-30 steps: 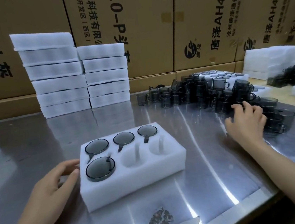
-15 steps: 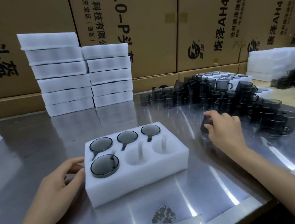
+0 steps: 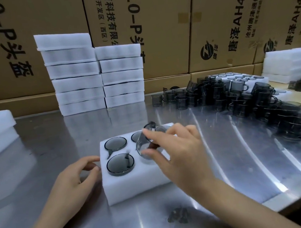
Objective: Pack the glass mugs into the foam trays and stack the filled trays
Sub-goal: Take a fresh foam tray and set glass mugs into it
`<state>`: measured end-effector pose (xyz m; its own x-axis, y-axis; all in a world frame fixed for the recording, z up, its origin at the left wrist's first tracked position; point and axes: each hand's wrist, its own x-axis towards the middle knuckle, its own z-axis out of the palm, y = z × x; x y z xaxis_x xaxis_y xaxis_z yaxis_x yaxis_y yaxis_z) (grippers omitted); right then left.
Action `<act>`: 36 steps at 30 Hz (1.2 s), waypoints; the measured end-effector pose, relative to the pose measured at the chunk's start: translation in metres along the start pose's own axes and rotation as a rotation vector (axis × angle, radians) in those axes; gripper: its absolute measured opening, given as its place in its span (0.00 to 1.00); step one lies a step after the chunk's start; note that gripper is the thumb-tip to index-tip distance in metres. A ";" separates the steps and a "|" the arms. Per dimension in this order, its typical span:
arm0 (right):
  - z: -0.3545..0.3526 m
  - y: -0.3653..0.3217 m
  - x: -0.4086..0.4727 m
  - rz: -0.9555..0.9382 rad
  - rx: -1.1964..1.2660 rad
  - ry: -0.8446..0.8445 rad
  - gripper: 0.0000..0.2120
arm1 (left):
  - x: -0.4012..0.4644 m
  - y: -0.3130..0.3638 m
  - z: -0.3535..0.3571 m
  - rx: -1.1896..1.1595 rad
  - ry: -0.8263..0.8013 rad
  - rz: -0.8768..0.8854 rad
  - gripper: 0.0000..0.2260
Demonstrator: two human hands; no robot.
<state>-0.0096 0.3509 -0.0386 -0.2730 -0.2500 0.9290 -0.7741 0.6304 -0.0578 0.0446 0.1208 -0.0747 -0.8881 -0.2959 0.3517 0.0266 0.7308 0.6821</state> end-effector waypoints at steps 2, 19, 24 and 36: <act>0.007 -0.006 -0.001 -0.015 -0.042 -0.007 0.11 | 0.000 0.001 0.000 0.012 -0.002 0.001 0.10; 0.012 -0.003 0.006 0.062 0.134 -0.235 0.07 | -0.002 0.003 -0.003 0.045 -0.010 0.043 0.10; 0.010 -0.002 0.002 0.027 0.117 -0.165 0.07 | -0.002 0.006 -0.003 0.045 -0.014 0.049 0.10; -0.002 0.015 -0.006 0.199 0.316 -0.193 0.13 | -0.001 0.007 -0.004 0.110 0.088 0.142 0.10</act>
<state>-0.0185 0.3637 -0.0440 -0.5140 -0.2979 0.8044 -0.8242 0.4315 -0.3668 0.0479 0.1238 -0.0680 -0.8352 -0.2342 0.4975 0.0942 0.8305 0.5490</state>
